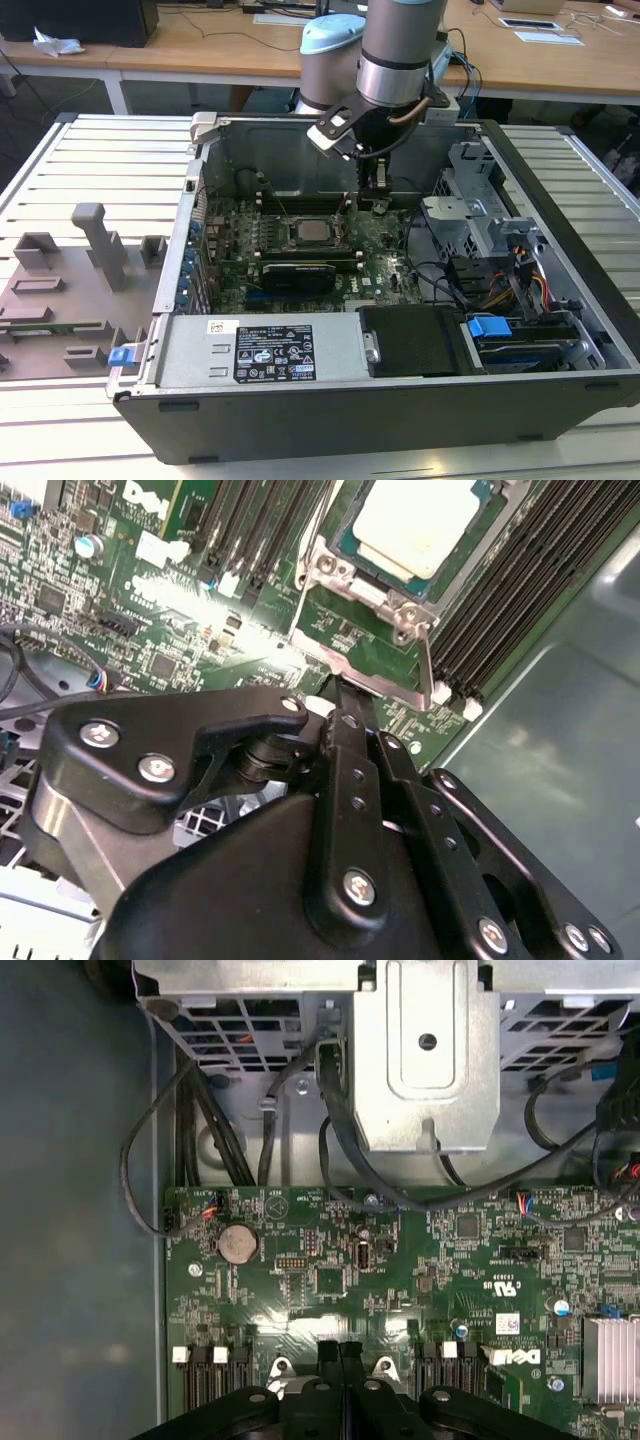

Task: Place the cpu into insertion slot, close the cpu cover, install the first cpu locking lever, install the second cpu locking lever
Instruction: 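Close the cpu cover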

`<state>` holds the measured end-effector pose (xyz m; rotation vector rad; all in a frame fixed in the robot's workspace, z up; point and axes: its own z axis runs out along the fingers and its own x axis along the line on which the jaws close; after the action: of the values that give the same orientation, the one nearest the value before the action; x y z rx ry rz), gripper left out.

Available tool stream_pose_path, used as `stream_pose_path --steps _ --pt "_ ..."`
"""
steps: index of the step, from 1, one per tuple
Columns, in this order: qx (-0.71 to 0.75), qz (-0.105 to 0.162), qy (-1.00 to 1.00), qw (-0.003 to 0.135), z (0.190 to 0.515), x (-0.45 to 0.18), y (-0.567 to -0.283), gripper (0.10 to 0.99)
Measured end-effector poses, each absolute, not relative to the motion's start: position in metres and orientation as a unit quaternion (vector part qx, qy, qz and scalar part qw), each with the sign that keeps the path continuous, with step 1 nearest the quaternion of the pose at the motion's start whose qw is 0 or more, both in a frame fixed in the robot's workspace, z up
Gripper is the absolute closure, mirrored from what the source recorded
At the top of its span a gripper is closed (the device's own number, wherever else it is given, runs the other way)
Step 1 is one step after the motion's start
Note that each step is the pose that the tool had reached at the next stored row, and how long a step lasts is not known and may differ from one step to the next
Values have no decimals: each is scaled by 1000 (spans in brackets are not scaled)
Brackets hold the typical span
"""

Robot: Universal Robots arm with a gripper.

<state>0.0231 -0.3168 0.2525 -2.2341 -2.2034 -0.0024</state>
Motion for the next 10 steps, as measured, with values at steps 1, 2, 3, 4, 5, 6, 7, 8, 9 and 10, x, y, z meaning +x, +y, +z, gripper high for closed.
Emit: stream_pose_path --steps 1,2,3,4,5,6,7,8,9,10 --pt "-712 -1 -702 2 252 22 -317 980" --pt "-712 -1 -702 2 252 21 -317 980" --pt "-712 -1 -702 2 252 20 -317 980" --pt "-712 -1 -702 2 252 20 -317 980" --pt "-712 -1 -702 2 252 20 -317 980" --pt "-712 -1 -702 2 252 20 -317 980" --pt "-712 -1 -702 2 252 20 -317 980" --pt "-712 -1 -702 2 252 20 -317 980" --pt "-712 -1 -702 2 252 20 -317 980" --pt "-712 -1 -702 2 252 19 -317 980"
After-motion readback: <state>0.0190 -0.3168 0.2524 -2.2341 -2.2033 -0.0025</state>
